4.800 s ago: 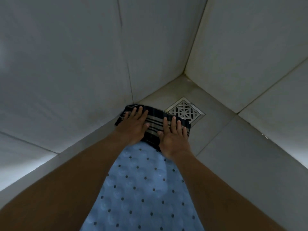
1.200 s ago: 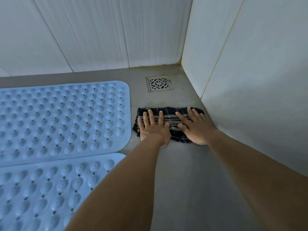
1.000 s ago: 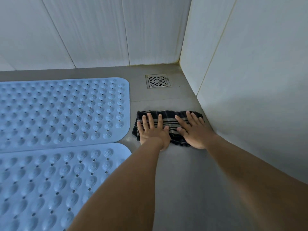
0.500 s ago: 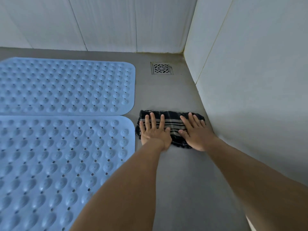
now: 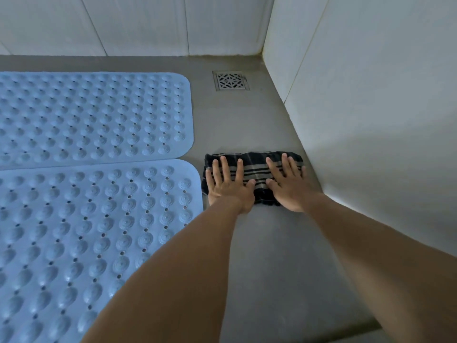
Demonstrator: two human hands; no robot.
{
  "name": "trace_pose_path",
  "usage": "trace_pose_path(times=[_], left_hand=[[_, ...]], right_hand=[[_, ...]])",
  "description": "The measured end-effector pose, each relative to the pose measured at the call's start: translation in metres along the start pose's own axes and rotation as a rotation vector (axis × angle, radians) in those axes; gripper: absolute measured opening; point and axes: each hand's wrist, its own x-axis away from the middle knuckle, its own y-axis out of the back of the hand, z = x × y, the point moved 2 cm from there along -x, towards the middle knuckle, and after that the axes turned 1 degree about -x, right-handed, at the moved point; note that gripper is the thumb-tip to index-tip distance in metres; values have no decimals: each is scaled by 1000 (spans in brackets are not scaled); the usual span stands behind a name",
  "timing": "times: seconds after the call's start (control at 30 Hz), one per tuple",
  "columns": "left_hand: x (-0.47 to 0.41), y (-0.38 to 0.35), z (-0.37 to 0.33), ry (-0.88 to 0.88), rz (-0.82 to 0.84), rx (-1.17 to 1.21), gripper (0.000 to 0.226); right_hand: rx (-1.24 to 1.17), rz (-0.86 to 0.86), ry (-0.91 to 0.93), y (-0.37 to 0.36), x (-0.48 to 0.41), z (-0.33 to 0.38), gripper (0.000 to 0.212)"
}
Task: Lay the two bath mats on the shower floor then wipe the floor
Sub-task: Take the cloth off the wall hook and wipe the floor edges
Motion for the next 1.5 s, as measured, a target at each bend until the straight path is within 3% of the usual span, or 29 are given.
trace_pose_path(times=[0.27, 1.0, 1.27, 1.4, 1.5], left_hand=[[19, -10, -8, 37, -27, -2, 65], [188, -87, -15, -3, 17, 10, 64], [210, -85, 4, -148, 59, 29, 75], [214, -84, 16, -248, 79, -134, 86], [211, -82, 16, -275, 28, -238, 76]], right_hand=[[-12, -31, 9, -11, 13, -4, 60], [-17, -26, 87, -97, 187, -25, 57], [-53, 59, 157, -96, 214, -36, 80], [-29, 61, 174, -93, 217, -37, 69], [-4, 13, 163, -92, 217, -32, 57]])
